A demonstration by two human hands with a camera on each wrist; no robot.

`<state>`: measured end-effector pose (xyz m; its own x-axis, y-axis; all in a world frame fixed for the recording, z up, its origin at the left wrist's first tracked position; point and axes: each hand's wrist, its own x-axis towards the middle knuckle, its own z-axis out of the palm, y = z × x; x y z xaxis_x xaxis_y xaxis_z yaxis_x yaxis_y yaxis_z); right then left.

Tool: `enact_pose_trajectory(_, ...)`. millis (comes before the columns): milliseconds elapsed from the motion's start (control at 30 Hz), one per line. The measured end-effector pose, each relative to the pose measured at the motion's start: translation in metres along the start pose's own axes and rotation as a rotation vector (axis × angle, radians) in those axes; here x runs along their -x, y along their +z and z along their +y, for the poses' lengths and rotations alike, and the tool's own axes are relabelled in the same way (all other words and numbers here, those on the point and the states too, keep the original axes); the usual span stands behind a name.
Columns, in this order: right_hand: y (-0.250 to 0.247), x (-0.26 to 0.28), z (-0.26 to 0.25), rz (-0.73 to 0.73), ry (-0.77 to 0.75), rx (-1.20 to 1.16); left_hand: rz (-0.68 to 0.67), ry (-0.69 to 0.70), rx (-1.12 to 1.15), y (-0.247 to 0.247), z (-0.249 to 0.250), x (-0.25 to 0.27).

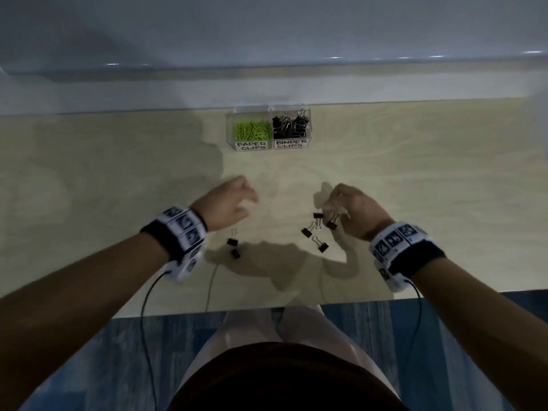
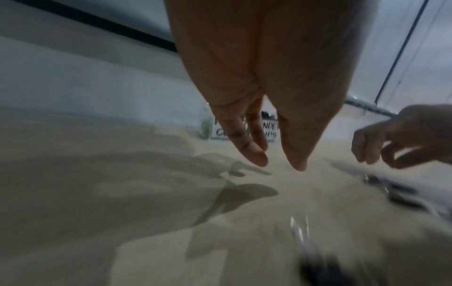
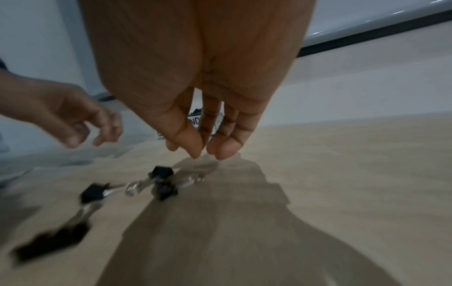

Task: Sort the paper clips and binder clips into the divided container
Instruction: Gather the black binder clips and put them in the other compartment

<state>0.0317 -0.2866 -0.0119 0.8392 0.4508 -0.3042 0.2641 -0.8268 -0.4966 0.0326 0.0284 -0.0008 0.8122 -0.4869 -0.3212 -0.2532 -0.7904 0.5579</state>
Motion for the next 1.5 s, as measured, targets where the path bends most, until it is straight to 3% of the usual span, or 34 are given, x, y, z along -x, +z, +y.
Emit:
enact_pose_trajectory(100,0.014,0.019,0.005,-0.036,-0.001,0.018,-0.136,-0.015,0.015,0.024,-0.017,0.039)
enact_pose_trajectory(233,0.025,0.026,0.004,-0.006,-0.054,0.014,-0.062,-0.048,0.039,0.038,-0.014,0.05)
enact_pose_trajectory(400,0.026,0.024,0.005,-0.061,0.0,0.116,0.022,-0.133,0.062,0.042,-0.003,0.053)
enact_pose_trajectory(500,0.019,0.021,0.003,0.027,0.013,0.183,0.061,-0.17,0.097,0.041,0.005,0.057)
enact_pose_trajectory(600,0.01,0.011,-0.011,0.096,-0.087,0.189,0.097,-0.166,0.174,0.044,0.014,0.064)
enact_pose_trajectory(767,0.018,-0.004,-0.016,-0.056,-0.253,0.288,0.058,-0.127,0.064,0.064,0.012,0.074)
enact_pose_trajectory(900,0.017,-0.002,-0.013,-0.076,-0.314,0.288,0.071,-0.137,-0.014,0.075,0.01,0.079)
enact_pose_trajectory(1100,0.022,0.004,-0.004,-0.078,-0.285,0.238,0.062,-0.242,-0.011,0.08,0.016,0.082)
enact_pose_trajectory(1300,0.023,0.008,-0.003,-0.045,-0.23,0.226,0.097,-0.257,0.03,0.075,0.015,0.076)
enact_pose_trajectory(1500,0.015,-0.006,-0.001,0.035,-0.087,0.091,0.216,-0.292,0.144,0.053,0.03,0.047)
